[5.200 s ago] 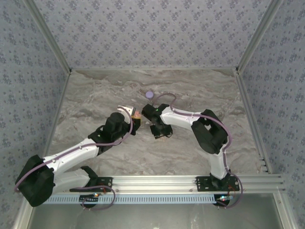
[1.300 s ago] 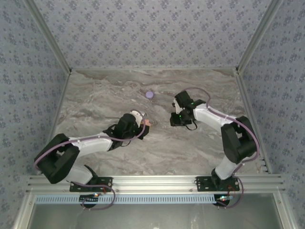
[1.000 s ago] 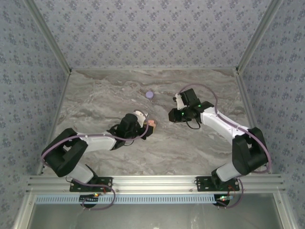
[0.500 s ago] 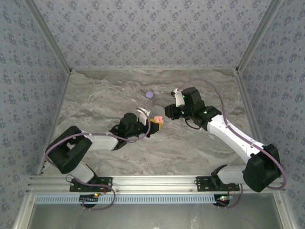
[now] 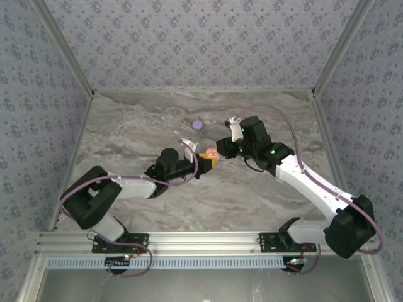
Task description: Insert the wireless bluetooth earbuds into the charging case
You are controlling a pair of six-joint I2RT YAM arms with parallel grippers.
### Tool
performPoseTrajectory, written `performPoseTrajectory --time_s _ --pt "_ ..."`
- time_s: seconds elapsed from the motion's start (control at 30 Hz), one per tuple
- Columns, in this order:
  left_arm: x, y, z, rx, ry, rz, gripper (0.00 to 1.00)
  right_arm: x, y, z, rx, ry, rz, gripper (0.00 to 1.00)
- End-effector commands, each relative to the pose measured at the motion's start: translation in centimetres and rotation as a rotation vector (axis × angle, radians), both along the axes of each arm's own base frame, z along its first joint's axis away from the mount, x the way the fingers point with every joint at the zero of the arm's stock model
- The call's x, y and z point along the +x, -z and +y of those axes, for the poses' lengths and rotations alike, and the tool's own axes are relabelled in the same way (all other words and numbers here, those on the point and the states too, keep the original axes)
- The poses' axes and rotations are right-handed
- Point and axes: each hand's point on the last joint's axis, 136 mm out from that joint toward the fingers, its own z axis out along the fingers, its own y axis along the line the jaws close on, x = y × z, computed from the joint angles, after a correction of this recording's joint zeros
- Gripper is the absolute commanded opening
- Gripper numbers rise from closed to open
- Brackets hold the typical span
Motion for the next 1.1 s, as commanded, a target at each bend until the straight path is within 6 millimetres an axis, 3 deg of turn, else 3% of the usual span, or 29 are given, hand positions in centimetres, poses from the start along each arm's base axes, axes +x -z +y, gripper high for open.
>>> performPoseTrajectory --time_s 0.0,1.07 --pt "-0.7 -2.0 -0.7 -0.063 0.042 -0.038 0.0 -0.2 -1.0 0.1 0.009 -0.007 -0.05 0.23" --pt "-1.3 -5.5 -0.8 -0.149 0.056 -0.075 0.0 -1.3 -1.4 1.1 0.017 -0.052 -0.069 0.24"
